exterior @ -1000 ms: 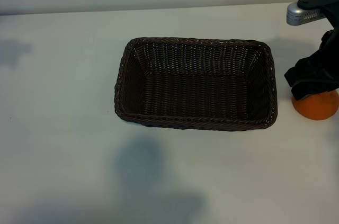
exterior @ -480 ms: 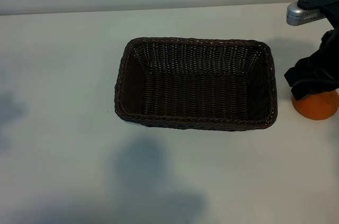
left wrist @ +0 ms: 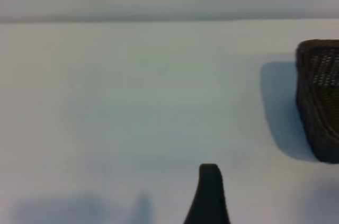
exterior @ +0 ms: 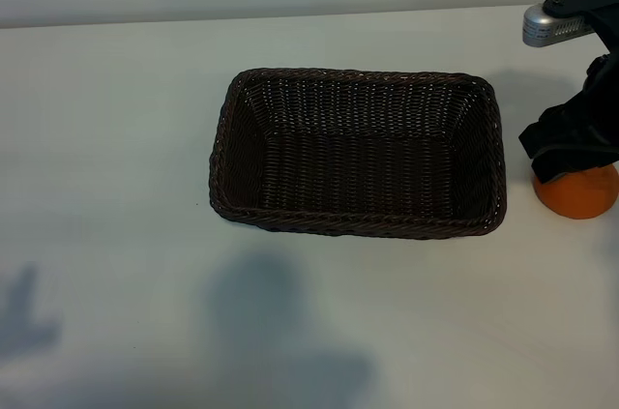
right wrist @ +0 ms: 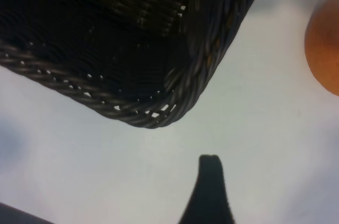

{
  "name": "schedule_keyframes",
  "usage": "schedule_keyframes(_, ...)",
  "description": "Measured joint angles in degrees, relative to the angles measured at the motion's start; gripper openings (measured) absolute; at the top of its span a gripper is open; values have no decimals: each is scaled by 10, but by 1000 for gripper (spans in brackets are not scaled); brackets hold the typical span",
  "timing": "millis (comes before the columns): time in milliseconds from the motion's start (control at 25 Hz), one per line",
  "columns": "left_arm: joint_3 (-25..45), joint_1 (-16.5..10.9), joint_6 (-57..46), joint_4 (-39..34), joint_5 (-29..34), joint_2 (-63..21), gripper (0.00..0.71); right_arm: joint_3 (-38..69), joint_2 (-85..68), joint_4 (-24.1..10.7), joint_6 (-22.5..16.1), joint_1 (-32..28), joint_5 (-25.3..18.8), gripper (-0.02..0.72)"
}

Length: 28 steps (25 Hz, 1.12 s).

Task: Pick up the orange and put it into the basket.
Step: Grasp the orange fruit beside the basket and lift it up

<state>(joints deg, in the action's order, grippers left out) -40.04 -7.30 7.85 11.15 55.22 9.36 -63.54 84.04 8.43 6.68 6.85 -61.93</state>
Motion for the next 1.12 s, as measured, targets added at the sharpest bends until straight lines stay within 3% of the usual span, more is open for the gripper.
schedule_keyframes(240, 61, 0, 20, 1, 11, -95, 596, 0, 0, 0, -1, 0, 0, 558)
schedule_keyframes(480, 98, 0, 21, 6, 28, -98, 595, 0, 0, 0, -1, 0, 1, 558)
schedule_keyframes(1120, 114, 0, 22, 23, 71, -99, 594, 0, 0, 0, -1, 0, 1, 558)
